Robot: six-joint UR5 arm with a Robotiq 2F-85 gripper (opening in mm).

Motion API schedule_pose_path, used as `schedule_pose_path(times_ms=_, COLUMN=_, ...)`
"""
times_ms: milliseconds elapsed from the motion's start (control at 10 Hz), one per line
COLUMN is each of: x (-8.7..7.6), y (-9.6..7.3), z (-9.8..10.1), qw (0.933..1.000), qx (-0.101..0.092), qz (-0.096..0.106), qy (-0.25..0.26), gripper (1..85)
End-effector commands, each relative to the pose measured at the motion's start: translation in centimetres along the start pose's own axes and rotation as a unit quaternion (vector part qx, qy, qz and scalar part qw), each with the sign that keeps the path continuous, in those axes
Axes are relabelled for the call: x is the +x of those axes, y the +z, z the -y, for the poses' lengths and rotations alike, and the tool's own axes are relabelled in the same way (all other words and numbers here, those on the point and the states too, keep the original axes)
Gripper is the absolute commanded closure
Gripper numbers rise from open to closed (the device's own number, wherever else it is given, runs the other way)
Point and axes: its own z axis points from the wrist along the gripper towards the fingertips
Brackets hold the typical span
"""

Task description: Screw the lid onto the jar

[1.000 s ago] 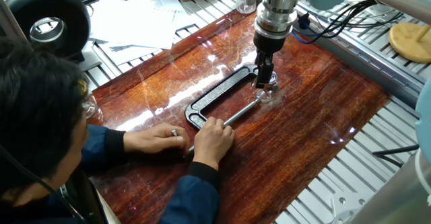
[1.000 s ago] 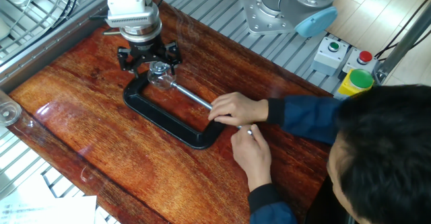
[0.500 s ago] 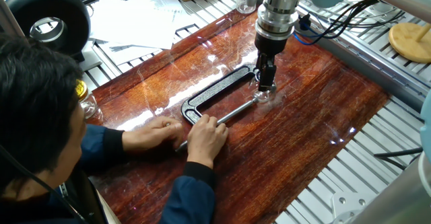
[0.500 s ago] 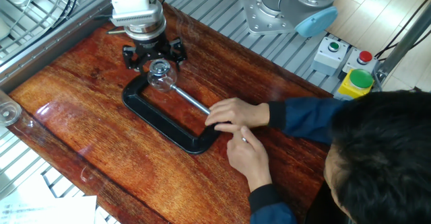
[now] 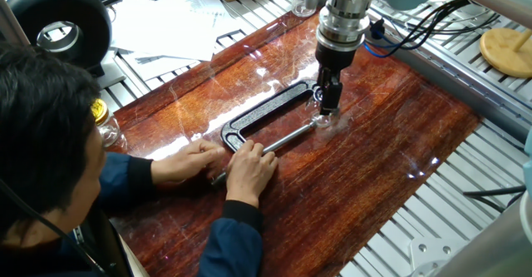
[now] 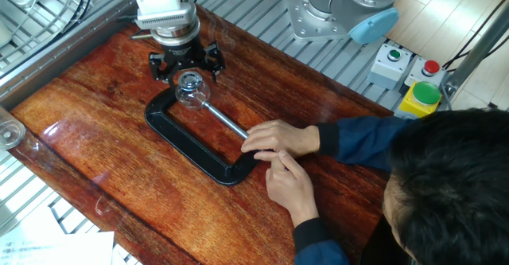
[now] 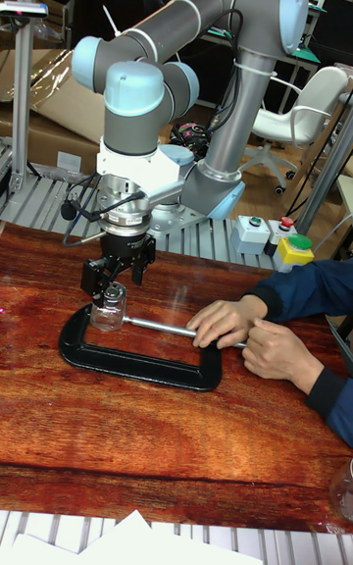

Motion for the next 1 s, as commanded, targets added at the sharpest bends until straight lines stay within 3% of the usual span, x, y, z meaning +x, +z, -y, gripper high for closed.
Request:
schedule_pose_path(times_ms=0, x=-0.03, y=0.01, z=-0.36, qw=1.0000, qx=-0.004, qz=0.007, qy=0.003, gripper=0.7)
schedule_pose_path(times_ms=900, x=0.45, y=0.19, z=-0.51, qw=0.9999, qx=-0.006, qz=0.008, qy=0.004, gripper=2.0)
